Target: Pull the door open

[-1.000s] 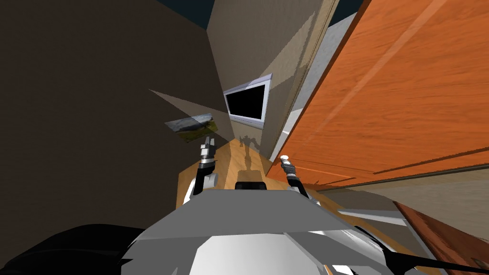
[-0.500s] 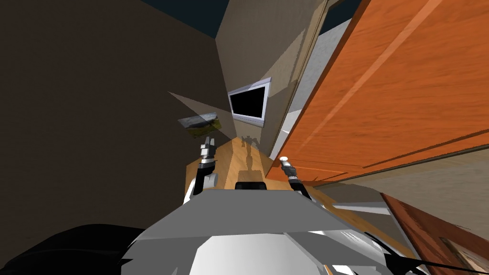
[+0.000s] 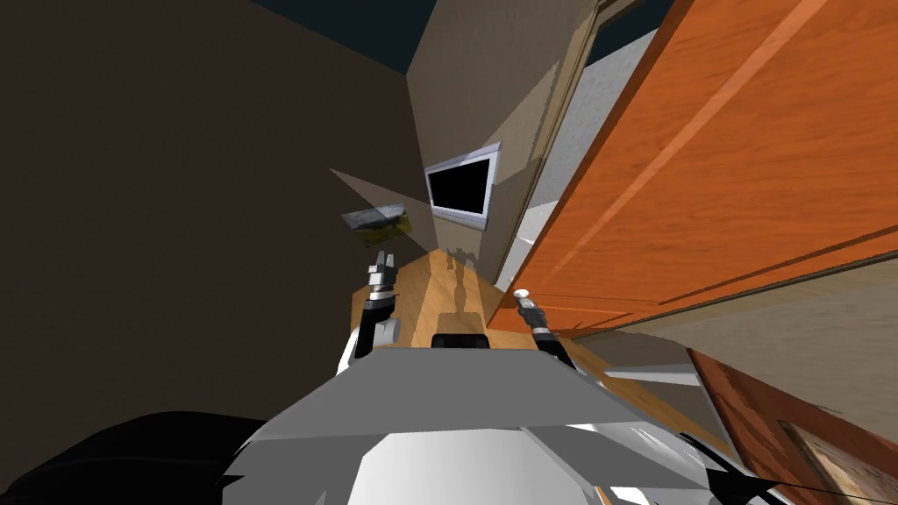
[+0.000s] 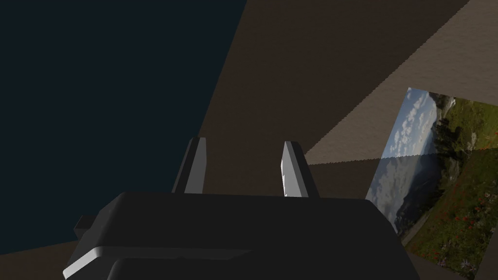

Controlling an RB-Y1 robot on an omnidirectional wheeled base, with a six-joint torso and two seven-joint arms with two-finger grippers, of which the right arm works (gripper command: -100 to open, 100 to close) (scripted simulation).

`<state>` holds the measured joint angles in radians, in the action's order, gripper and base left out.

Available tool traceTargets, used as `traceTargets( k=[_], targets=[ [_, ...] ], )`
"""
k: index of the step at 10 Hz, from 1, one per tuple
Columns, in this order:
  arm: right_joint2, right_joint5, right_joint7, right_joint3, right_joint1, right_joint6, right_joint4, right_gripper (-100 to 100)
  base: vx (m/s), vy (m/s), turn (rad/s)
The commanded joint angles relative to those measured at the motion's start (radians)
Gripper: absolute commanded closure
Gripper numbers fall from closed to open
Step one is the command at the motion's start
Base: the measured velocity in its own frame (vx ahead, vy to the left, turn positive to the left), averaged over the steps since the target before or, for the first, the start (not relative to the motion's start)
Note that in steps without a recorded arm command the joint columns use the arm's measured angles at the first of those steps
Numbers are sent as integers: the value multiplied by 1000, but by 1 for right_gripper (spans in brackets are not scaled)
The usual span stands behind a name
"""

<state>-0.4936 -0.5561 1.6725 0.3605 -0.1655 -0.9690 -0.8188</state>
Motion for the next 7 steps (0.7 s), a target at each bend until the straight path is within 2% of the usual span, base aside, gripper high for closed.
traceTargets(
  k=[1,3,6,7],
  targets=[
    [-13,9,21,19,-11,-25,8,100,-192,-20,131],
    [-31,19,44,38,-24,-53,11,100,-205,-35,108],
    [-55,32,73,63,-40,-88,15,100,-193,-78,100],
    [-48,29,62,59,-38,-73,9,100,-93,-24,25]
  ],
)
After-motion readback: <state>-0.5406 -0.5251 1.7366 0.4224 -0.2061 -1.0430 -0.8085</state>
